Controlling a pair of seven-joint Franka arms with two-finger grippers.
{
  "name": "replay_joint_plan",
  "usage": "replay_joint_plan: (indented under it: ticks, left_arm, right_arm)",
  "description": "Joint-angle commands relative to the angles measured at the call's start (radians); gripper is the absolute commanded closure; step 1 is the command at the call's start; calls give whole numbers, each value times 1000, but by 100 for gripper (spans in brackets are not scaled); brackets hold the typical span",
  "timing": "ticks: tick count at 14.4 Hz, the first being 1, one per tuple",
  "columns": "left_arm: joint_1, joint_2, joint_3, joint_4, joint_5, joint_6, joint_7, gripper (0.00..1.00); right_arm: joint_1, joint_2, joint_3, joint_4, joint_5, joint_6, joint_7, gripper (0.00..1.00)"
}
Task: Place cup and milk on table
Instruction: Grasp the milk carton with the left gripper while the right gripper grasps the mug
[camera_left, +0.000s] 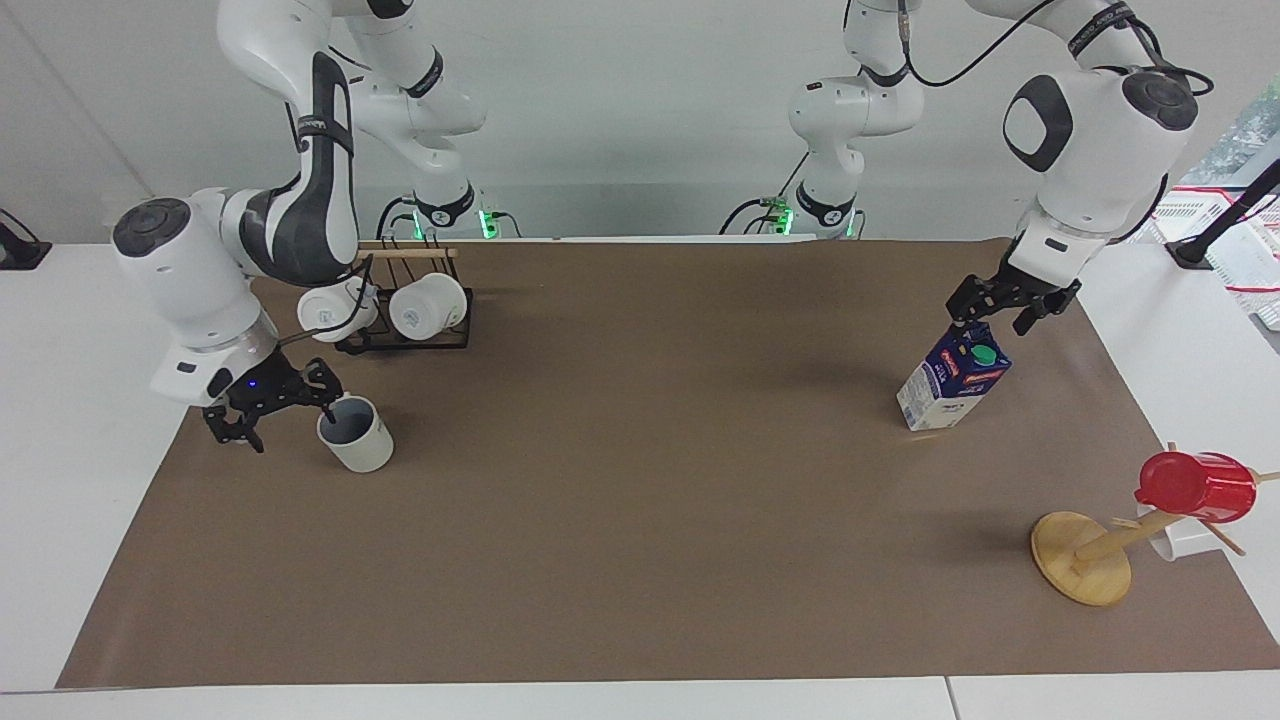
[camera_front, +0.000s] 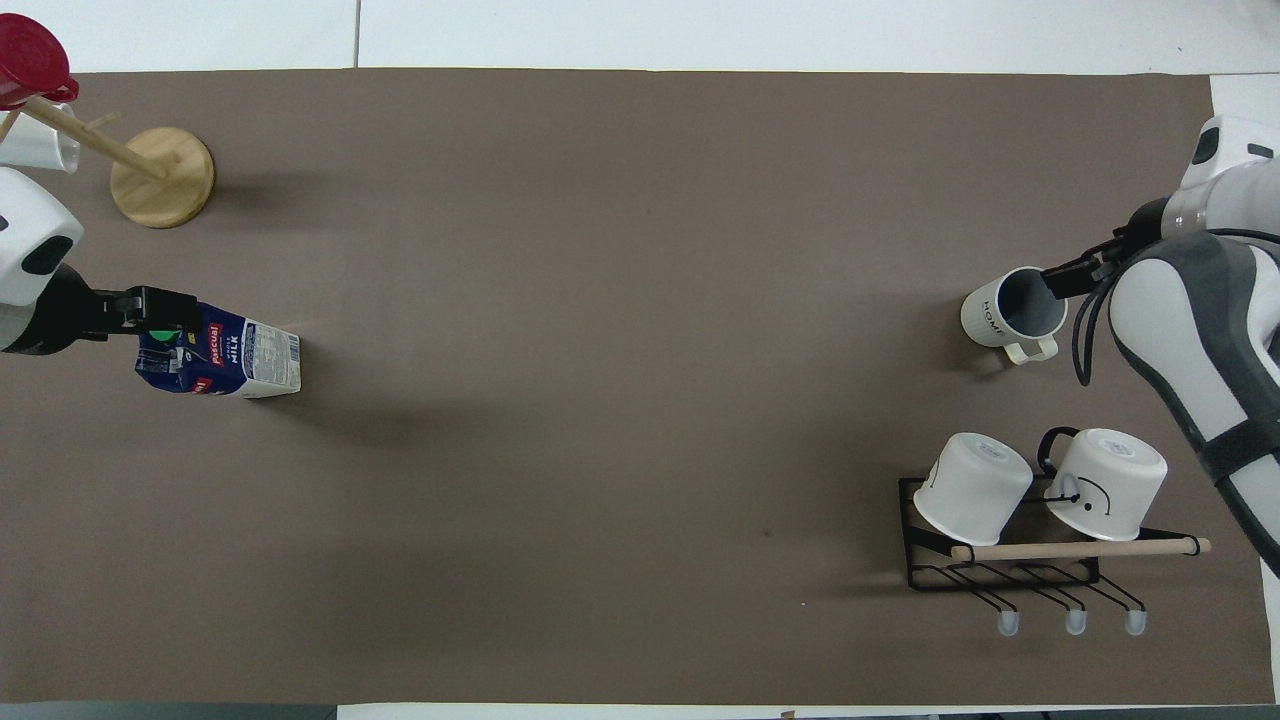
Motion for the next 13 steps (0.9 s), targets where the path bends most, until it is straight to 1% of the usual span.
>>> replay_joint_plan:
  ticks: [1,3,4,5,6,7,8,13]
  left_arm:
    - [11,-27,-1,-85,-15,88,-14,0]
    - [28,-27,-1,-117,-15,122,-14,0]
    - [29,-25,-1,-128,-15,142,-15,0]
    - [29,-22,-1,-135,-15,162,-26,0]
    - [29,-15,-1,-139,-15,169,-43,0]
    - [28,-13,-1,-140,-15,171,-44,0]
    - [28,-13,-1,-140,-15,171,-44,0]
    - [20,-13,-2,-140,-15,174,-40,0]
  right_arm:
    - [4,-11,0,-63,37,52,-44,0]
    - [-6,25,0,-73,40,89,-96,0]
    - [-3,35,0,-72,45,100,-102,4]
    - [-1,36,0,-67,48,100,-102,20]
    - [4,38,0,-67,48,104,-102,55]
    - [7,39,0,-70,50,101,-101,96]
    - [11,39,0,-67,51,89,-88,100]
    - [17,39,3,-58,51,69,-9,100]
